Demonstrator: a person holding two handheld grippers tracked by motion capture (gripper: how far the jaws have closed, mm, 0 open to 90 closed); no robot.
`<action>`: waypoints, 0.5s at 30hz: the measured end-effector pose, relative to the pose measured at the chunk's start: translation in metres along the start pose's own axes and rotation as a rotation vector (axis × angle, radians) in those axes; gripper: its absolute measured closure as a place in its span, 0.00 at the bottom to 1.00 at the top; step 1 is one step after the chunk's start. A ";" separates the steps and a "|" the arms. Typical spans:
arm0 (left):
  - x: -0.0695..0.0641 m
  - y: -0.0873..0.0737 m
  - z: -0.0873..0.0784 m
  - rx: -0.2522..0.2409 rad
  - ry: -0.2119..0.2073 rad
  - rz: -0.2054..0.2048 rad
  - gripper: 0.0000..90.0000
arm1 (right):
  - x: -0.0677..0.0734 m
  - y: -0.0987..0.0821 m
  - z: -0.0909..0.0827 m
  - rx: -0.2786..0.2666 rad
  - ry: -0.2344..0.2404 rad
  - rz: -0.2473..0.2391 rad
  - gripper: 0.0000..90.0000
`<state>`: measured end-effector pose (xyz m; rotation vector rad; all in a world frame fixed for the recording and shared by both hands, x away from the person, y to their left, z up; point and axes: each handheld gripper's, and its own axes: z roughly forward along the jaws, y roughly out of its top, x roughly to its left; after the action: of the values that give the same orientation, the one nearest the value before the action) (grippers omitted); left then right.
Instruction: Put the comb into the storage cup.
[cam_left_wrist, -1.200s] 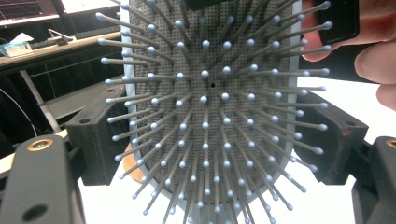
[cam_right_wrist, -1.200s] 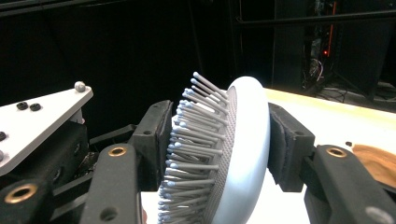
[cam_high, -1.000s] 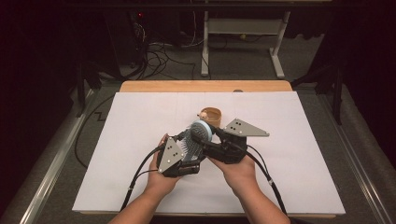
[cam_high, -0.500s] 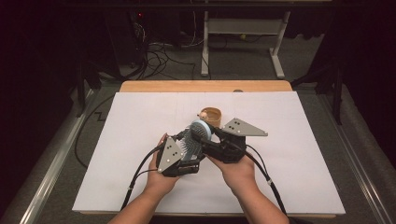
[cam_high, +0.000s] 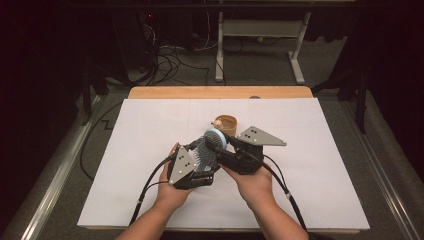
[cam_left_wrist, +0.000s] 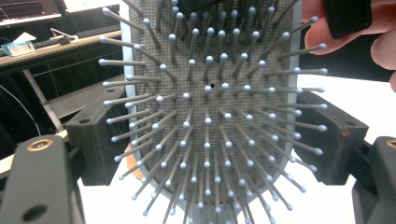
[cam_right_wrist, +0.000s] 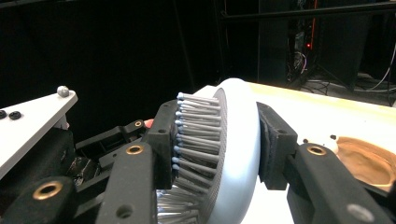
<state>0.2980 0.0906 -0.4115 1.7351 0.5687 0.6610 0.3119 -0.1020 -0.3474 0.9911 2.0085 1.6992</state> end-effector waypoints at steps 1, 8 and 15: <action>0.000 0.000 0.000 0.000 0.001 0.000 0.22 | 0.000 0.000 0.000 0.001 0.001 0.002 0.65; 0.000 0.000 0.000 0.002 0.002 -0.001 0.22 | 0.000 0.001 0.000 0.010 -0.006 0.004 0.67; 0.001 0.001 0.001 0.006 0.002 -0.010 0.22 | 0.000 0.003 0.002 0.018 -0.013 0.009 0.67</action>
<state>0.2990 0.0904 -0.4107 1.7359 0.5810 0.6546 0.3139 -0.1009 -0.3452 1.0163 2.0171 1.6784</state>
